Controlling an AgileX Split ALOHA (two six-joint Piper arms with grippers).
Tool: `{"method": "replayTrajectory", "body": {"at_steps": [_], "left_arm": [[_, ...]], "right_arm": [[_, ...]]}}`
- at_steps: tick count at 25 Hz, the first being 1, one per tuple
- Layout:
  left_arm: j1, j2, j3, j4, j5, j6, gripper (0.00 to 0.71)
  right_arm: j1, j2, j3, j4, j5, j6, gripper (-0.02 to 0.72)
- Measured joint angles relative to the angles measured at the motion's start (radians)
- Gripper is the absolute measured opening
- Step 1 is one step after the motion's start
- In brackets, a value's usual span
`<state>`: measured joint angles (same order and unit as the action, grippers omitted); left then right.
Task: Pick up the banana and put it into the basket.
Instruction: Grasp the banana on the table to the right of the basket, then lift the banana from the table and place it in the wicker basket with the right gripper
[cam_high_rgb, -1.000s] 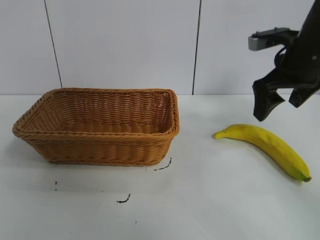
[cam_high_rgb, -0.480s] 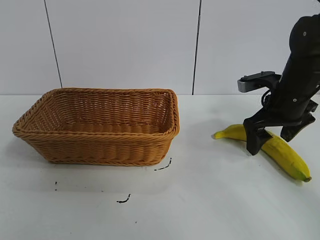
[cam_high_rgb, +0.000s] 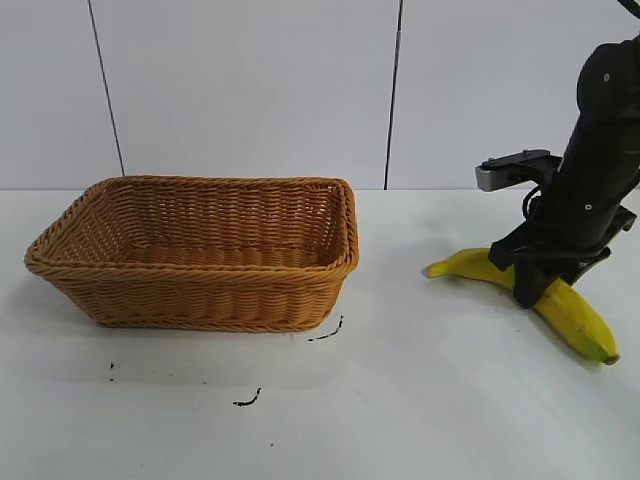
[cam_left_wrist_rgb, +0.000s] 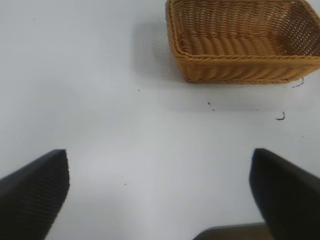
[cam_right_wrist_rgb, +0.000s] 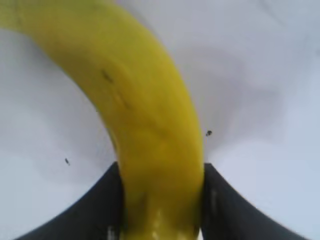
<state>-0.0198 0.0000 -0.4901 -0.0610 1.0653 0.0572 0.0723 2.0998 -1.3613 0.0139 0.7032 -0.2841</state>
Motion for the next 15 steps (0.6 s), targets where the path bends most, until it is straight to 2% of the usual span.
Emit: {"method": "replayTrajectory", "body": {"at_steps": [8, 10, 15], "left_arm": [[0.000, 0.000, 0.000, 0.000, 0.000, 0.000, 0.695], [0.000, 0.000, 0.000, 0.000, 0.000, 0.000, 0.695], [0.000, 0.000, 0.000, 0.000, 0.000, 0.000, 0.695]], "right_arm": [[0.033, -0.102, -0.299, -0.005, 0.338, -0.019, 0.315], [0.048, -0.102, -0.363, -0.004, 0.383, -0.019, 0.315], [0.091, -0.102, -0.475, -0.008, 0.413, -0.021, 0.315]]}}
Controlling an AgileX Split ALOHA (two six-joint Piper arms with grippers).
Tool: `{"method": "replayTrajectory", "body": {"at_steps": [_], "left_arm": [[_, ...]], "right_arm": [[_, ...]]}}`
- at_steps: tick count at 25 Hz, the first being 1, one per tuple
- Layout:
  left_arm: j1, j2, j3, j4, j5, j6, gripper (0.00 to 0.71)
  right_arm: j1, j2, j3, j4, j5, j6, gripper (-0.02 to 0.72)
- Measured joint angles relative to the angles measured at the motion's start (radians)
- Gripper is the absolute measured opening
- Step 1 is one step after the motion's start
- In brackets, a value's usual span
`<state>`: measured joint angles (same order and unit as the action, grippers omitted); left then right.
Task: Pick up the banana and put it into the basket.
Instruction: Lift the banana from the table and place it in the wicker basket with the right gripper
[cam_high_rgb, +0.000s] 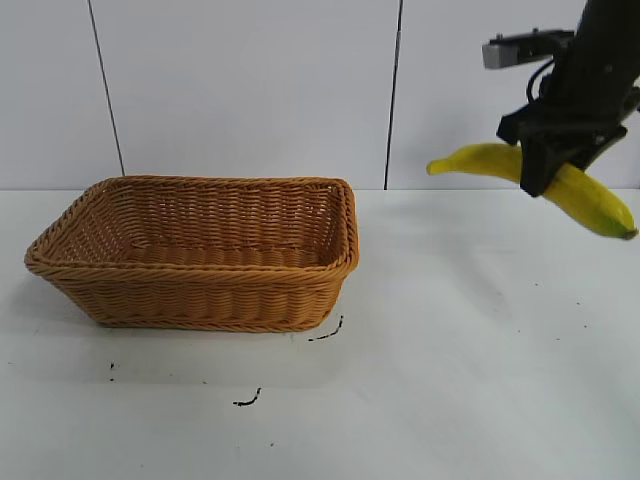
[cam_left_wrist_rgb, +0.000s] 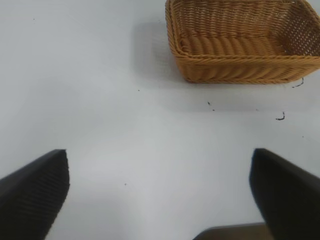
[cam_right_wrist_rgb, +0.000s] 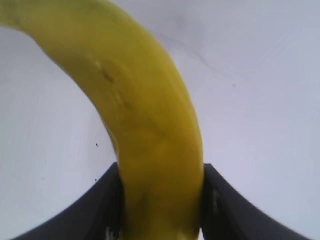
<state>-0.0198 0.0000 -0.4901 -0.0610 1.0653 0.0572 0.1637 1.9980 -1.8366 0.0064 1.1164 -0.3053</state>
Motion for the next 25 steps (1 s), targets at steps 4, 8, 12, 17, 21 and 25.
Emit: {"method": "replayTrajectory", "body": {"at_steps": [4, 8, 12, 17, 21, 25], "left_arm": [[0.000, 0.000, 0.000, 0.000, 0.000, 0.000, 0.695], [0.000, 0.000, 0.000, 0.000, 0.000, 0.000, 0.695], [0.000, 0.000, 0.000, 0.000, 0.000, 0.000, 0.695], [0.000, 0.000, 0.000, 0.000, 0.000, 0.000, 0.695], [0.000, 0.000, 0.000, 0.000, 0.000, 0.000, 0.695], [0.000, 0.000, 0.000, 0.000, 0.000, 0.000, 0.695]], "right_arm": [[0.049, 0.015, -0.077, -0.006, 0.040, -0.026, 0.315], [0.123, 0.061, -0.167, -0.024, 0.053, -0.051, 0.315], [0.223, 0.115, -0.257, -0.041, 0.054, -0.090, 0.315], [0.349, 0.165, -0.315, -0.057, 0.015, -0.169, 0.315], [0.427, 0.195, -0.318, -0.068, -0.069, -0.245, 0.315], [0.480, 0.253, -0.318, -0.076, -0.133, -0.283, 0.315]]}}
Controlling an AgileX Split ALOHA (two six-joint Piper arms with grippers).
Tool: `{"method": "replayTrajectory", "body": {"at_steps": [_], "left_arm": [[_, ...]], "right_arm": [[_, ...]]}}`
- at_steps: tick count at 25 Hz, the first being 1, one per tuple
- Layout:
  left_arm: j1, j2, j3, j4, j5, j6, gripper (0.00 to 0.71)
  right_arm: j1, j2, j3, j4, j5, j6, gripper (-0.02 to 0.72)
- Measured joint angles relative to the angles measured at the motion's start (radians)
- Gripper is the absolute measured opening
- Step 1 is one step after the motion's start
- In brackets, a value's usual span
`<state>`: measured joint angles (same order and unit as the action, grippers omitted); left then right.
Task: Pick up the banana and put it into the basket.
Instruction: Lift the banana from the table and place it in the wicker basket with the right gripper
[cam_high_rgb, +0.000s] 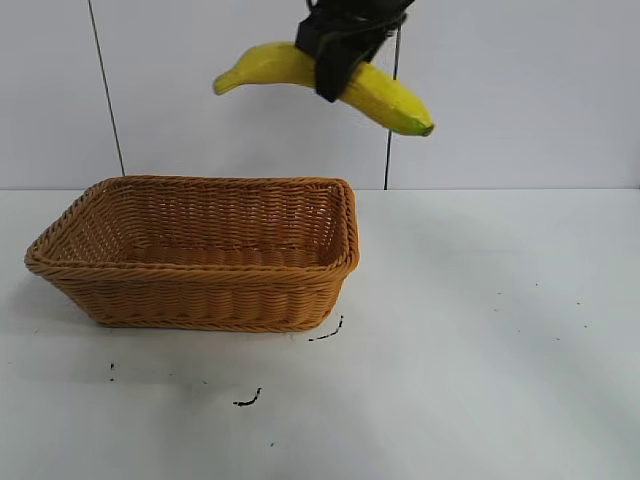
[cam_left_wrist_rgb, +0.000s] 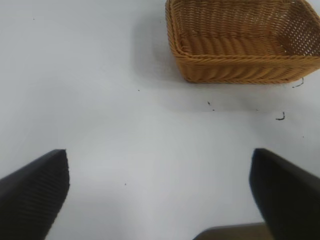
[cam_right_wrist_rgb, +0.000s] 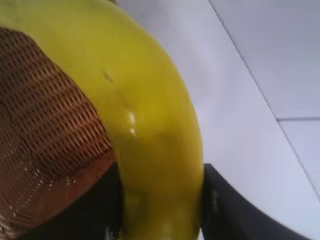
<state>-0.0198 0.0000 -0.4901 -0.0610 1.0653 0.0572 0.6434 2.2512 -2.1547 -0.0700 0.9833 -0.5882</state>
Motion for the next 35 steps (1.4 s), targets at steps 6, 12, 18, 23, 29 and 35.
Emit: {"method": "replayTrajectory", "body": {"at_steps": [6, 12, 18, 23, 29, 35], "left_arm": [[0.000, 0.000, 0.000, 0.000, 0.000, 0.000, 0.695], [0.000, 0.000, 0.000, 0.000, 0.000, 0.000, 0.695], [0.000, 0.000, 0.000, 0.000, 0.000, 0.000, 0.695], [0.000, 0.000, 0.000, 0.000, 0.000, 0.000, 0.695], [0.000, 0.000, 0.000, 0.000, 0.000, 0.000, 0.695], [0.000, 0.000, 0.000, 0.000, 0.000, 0.000, 0.695]], "right_arm": [[0.011, 0.112, 0.000, 0.000, -0.103, -0.006, 0.315], [0.011, 0.196, 0.000, 0.004, -0.175, -0.006, 0.315], [0.011, 0.228, 0.000, 0.027, -0.210, -0.006, 0.315], [0.011, 0.228, 0.000, 0.038, -0.223, -0.006, 0.459], [0.011, 0.197, 0.000, 0.039, -0.197, 0.102, 0.647], [0.007, 0.096, -0.011, 0.043, -0.044, 0.358, 0.656]]}}
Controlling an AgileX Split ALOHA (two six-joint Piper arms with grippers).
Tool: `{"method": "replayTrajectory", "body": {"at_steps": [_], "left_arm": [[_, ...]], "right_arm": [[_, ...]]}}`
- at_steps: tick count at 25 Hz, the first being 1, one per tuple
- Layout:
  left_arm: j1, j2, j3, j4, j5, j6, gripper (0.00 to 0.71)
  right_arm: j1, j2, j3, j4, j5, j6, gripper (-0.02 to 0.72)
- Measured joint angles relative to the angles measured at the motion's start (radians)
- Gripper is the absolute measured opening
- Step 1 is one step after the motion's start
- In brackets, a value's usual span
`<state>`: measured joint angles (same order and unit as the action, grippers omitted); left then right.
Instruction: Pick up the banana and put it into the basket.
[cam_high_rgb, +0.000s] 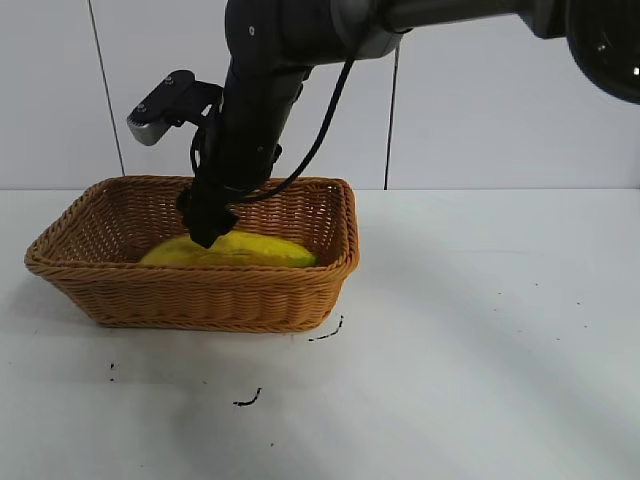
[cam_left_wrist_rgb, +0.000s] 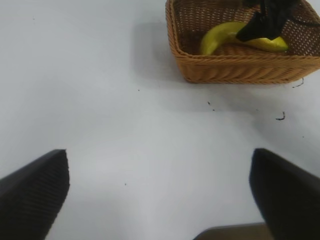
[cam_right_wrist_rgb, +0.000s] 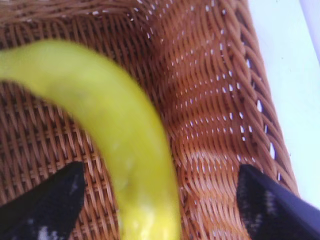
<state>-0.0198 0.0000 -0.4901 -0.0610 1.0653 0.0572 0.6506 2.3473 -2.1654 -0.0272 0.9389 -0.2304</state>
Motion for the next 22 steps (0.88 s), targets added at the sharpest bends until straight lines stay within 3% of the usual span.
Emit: {"method": "replayTrajectory", "body": {"at_steps": [3, 8, 22], "left_arm": [[0.000, 0.000, 0.000, 0.000, 0.000, 0.000, 0.695], [0.000, 0.000, 0.000, 0.000, 0.000, 0.000, 0.695], [0.000, 0.000, 0.000, 0.000, 0.000, 0.000, 0.695]], "right_arm": [[-0.018, -0.014, -0.024, 0.005, 0.062, 0.108, 0.656], [-0.109, -0.013, -0.071, 0.006, 0.110, 0.215, 0.656], [-0.527, -0.013, -0.077, 0.003, 0.250, 0.217, 0.656]]}}
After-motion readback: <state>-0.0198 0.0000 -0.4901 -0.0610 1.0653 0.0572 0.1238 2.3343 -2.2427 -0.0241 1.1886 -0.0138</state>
